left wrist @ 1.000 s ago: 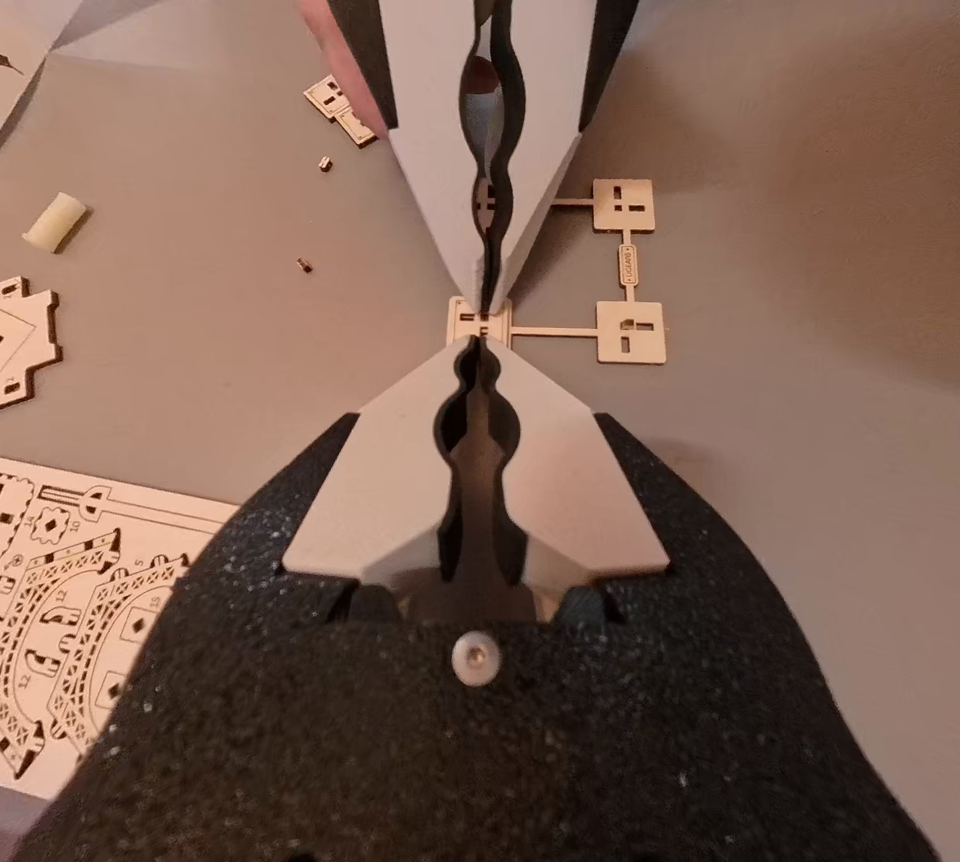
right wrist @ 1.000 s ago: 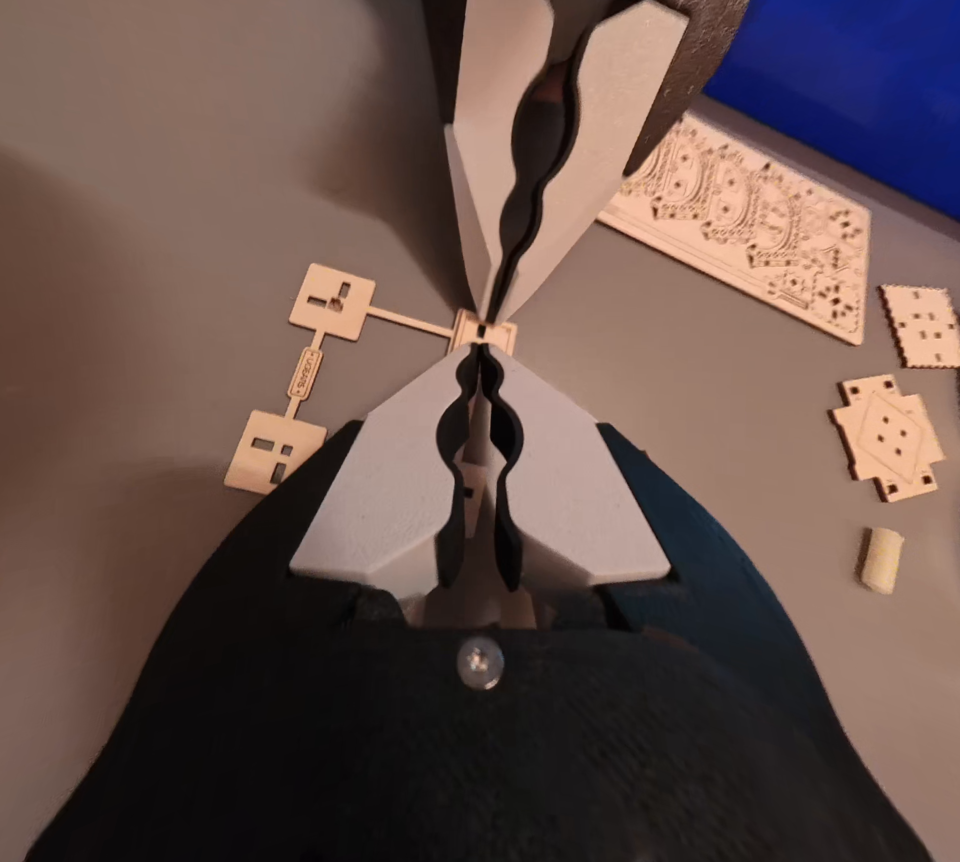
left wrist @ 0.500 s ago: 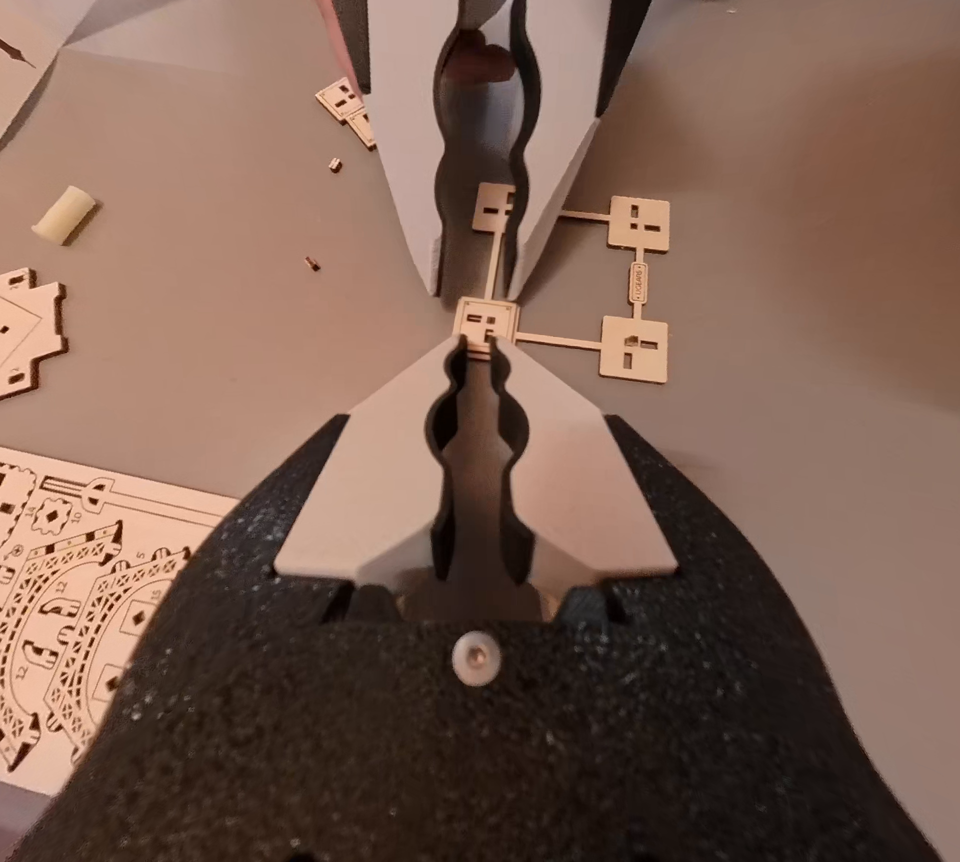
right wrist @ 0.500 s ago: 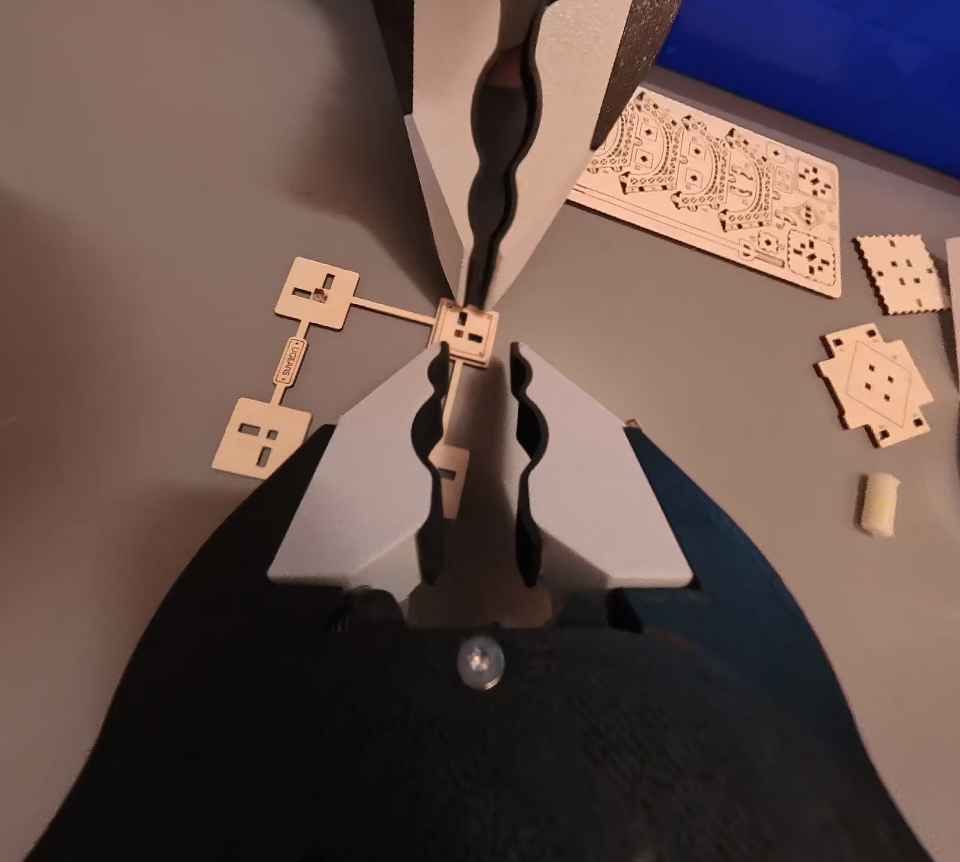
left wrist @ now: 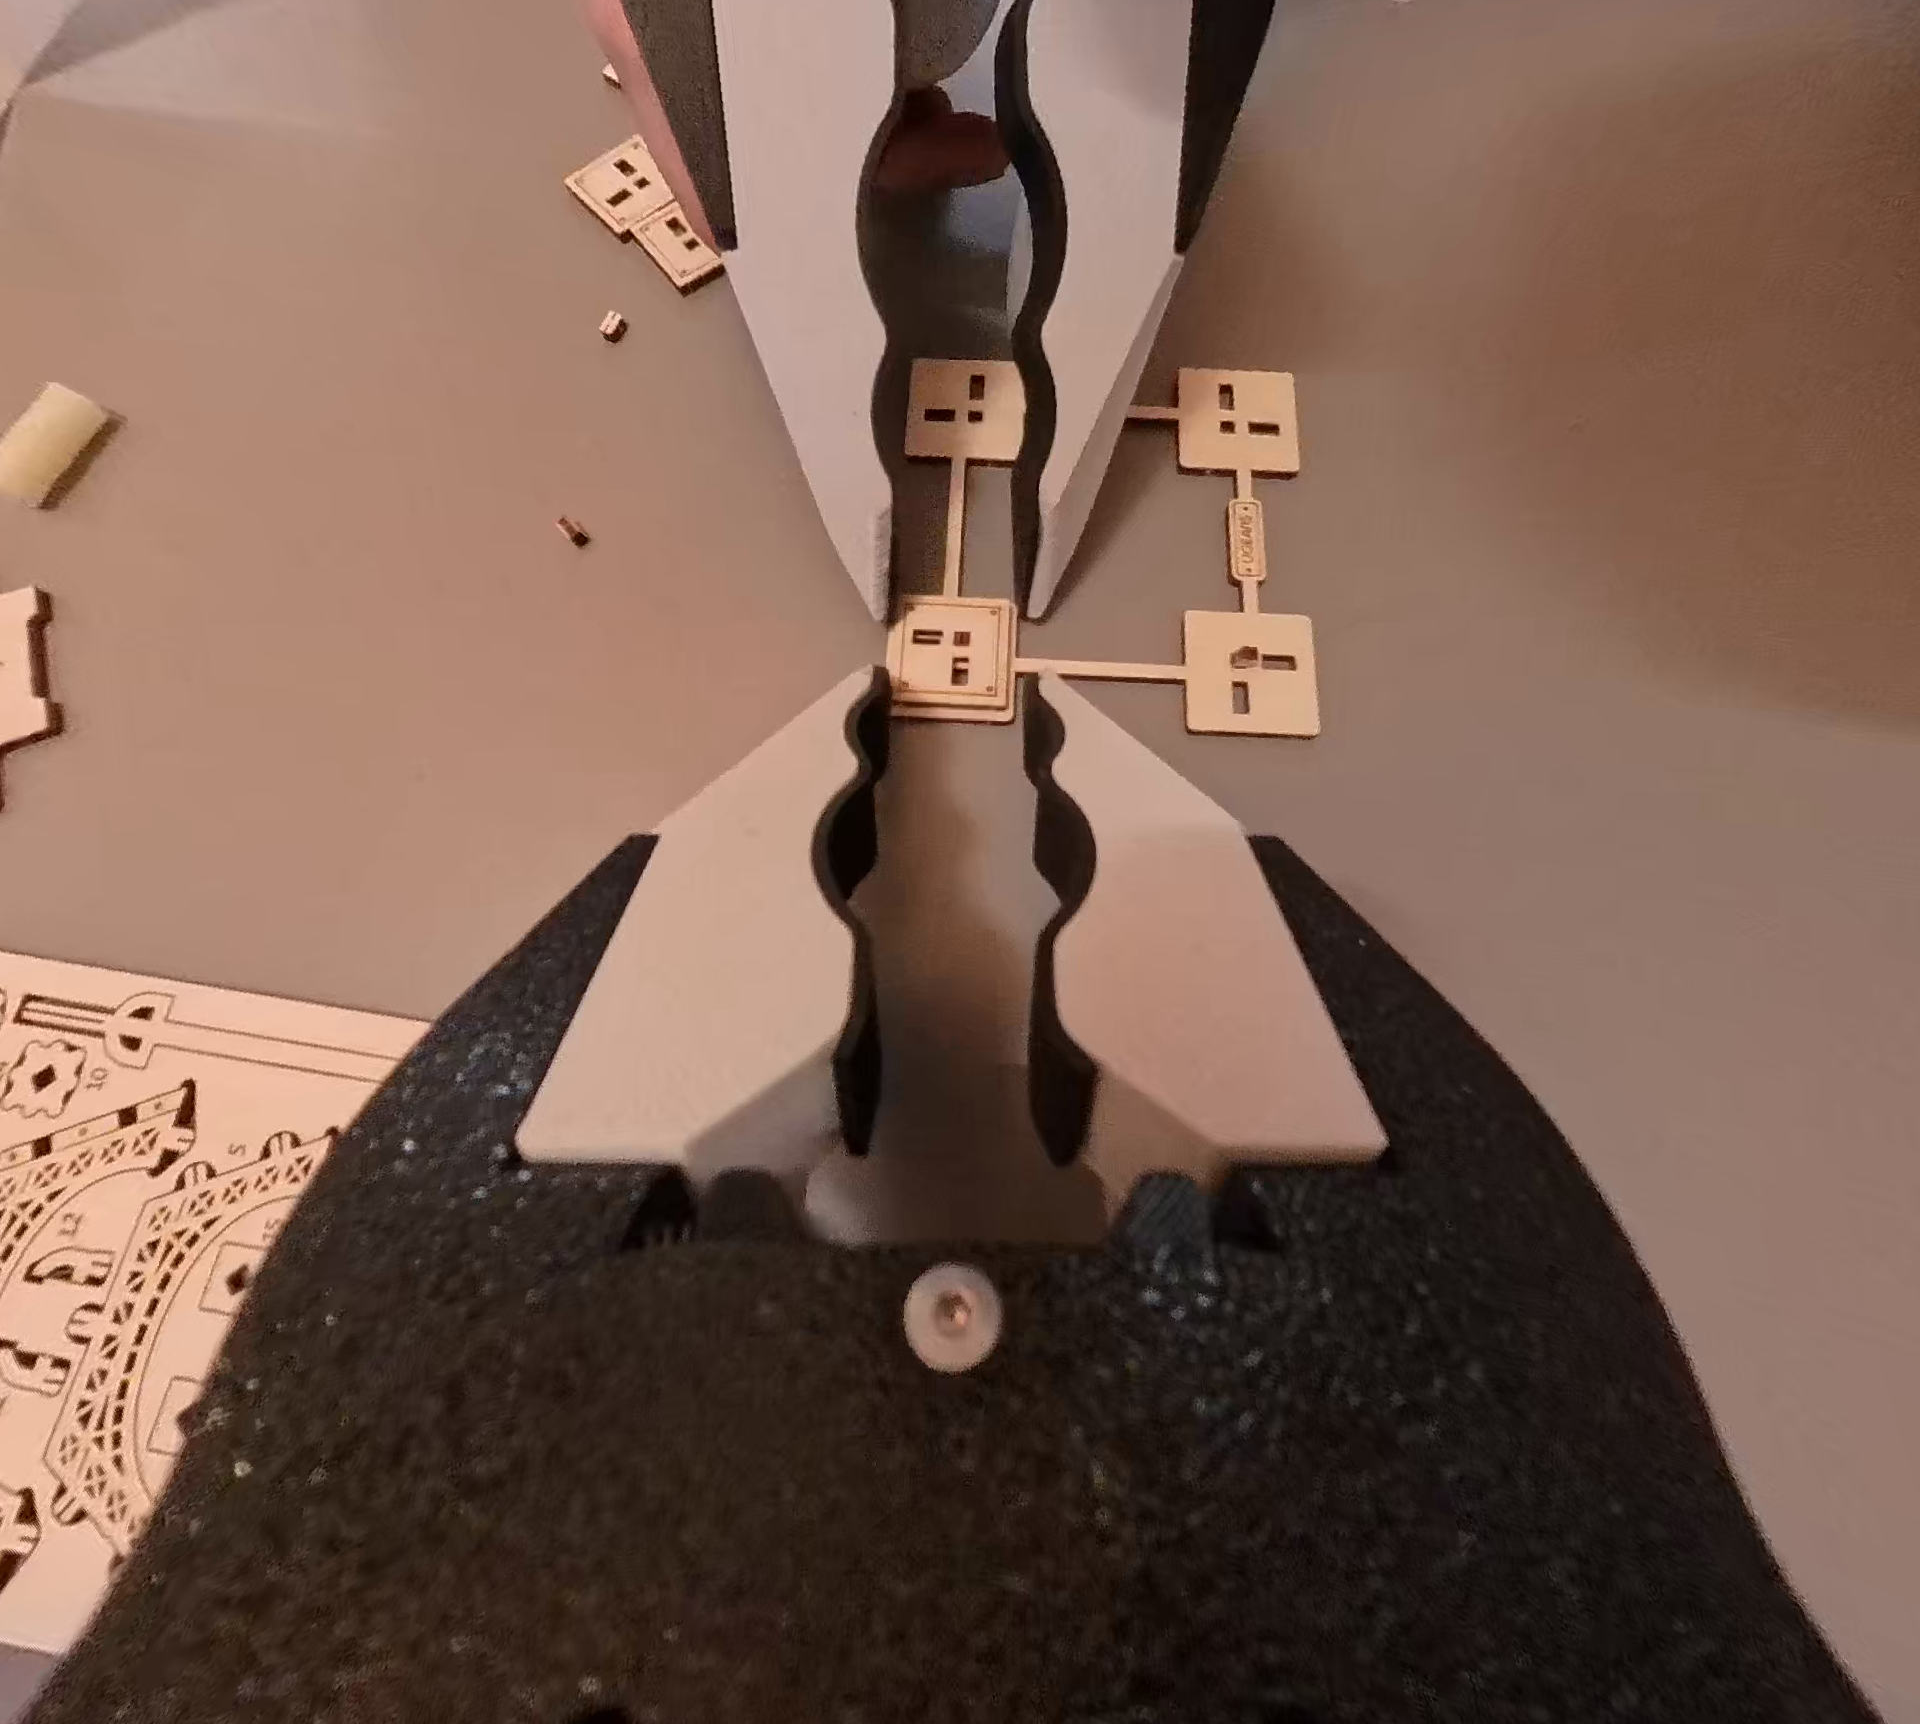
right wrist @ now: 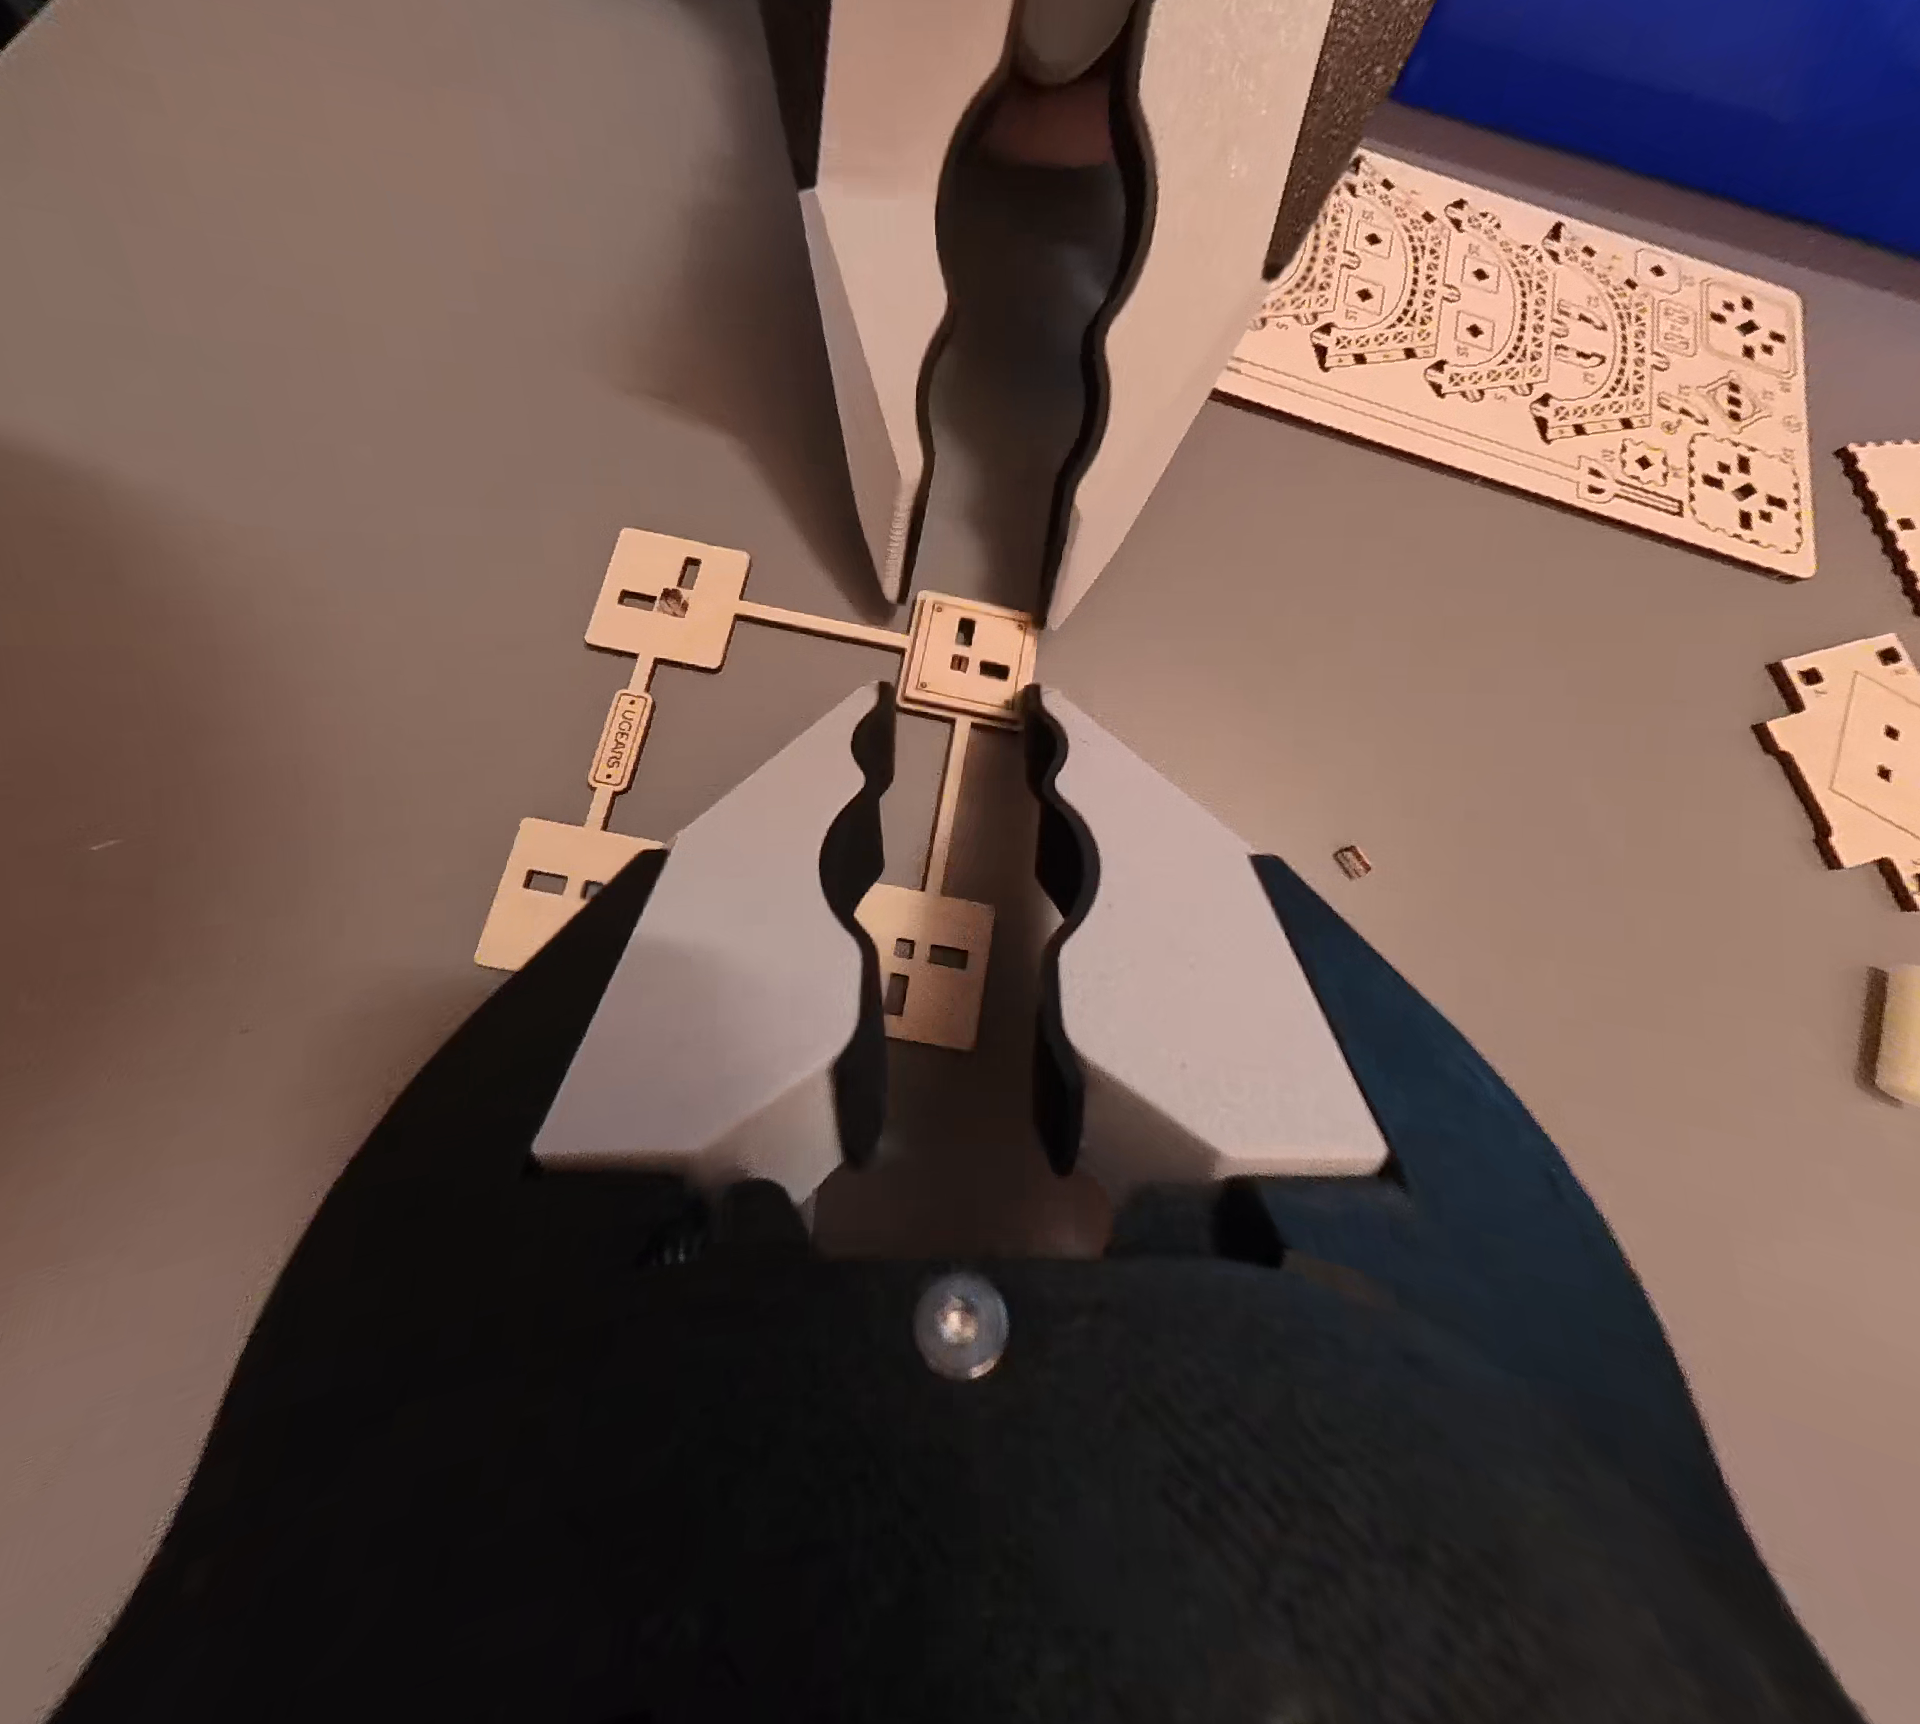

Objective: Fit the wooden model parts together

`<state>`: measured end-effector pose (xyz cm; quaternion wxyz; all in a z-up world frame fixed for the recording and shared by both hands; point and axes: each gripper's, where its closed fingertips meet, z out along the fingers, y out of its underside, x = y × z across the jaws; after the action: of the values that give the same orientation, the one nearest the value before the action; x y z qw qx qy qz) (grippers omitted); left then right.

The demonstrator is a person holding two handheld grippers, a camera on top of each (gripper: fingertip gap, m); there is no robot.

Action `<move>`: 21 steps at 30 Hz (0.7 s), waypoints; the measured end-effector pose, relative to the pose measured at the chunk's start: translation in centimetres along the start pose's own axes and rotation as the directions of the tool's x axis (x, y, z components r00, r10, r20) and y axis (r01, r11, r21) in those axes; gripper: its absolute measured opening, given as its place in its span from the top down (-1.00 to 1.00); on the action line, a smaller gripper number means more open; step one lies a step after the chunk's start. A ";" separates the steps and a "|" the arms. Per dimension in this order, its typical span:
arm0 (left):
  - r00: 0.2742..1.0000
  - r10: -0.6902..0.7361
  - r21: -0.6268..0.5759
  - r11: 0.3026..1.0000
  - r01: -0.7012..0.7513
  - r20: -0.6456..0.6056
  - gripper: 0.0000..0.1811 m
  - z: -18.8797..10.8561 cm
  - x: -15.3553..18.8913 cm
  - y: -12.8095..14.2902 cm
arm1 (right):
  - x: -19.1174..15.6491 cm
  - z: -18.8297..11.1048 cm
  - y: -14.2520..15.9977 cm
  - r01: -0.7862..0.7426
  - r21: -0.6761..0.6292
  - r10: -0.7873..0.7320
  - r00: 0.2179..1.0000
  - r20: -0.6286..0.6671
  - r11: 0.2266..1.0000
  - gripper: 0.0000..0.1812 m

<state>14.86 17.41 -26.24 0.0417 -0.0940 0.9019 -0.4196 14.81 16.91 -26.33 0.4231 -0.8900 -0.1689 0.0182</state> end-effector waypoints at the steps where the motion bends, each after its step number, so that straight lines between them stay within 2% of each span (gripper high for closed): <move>1: 1.000 -0.001 -0.003 1.000 0.001 0.005 0.76 0.0 -0.1 0.0 | 0.0 0.0 0.0 0.002 0.000 -0.002 1.000 0.000 1.000 0.75; 6: 1.000 -0.012 -0.001 1.000 0.012 0.006 0.79 0.0 -0.2 0.0 | 0.0 0.0 0.0 0.004 0.001 -0.004 1.000 0.005 1.000 0.75; 8: 1.000 -0.019 0.011 1.000 0.019 0.006 0.73 -0.1 -0.2 -0.1 | 0.0 0.0 0.0 0.007 0.001 -0.007 1.000 0.002 1.000 0.75; 11: 0.997 -0.061 0.100 0.993 0.056 0.049 0.65 -1.0 -1.2 -1.1 | 0.6 -1.4 -0.4 0.002 0.025 -0.002 1.000 -0.011 1.000 0.66; 14: 0.980 -0.124 0.177 0.980 0.096 0.153 0.73 -2.0 -3.4 -2.5 | 3.6 -4.2 -0.5 -0.054 0.052 0.060 0.991 -0.123 0.997 0.70; 17: 0.943 -0.147 0.087 0.988 0.127 0.297 0.78 -2.0 -6.2 -2.1 | 7.3 -6.8 1.1 -0.108 0.026 0.111 0.951 -0.289 0.994 0.74; 21: 0.927 -0.114 -0.004 0.992 0.124 0.356 0.84 -0.8 -7.7 -2.9 | 9.6 -9.3 4.2 -0.155 -0.093 0.104 0.904 -0.414 0.984 0.76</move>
<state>22.71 17.79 -23.52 0.1773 -0.2232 0.8776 -0.3854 26.71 10.60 -22.49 0.3910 -0.9079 -0.0183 -0.1501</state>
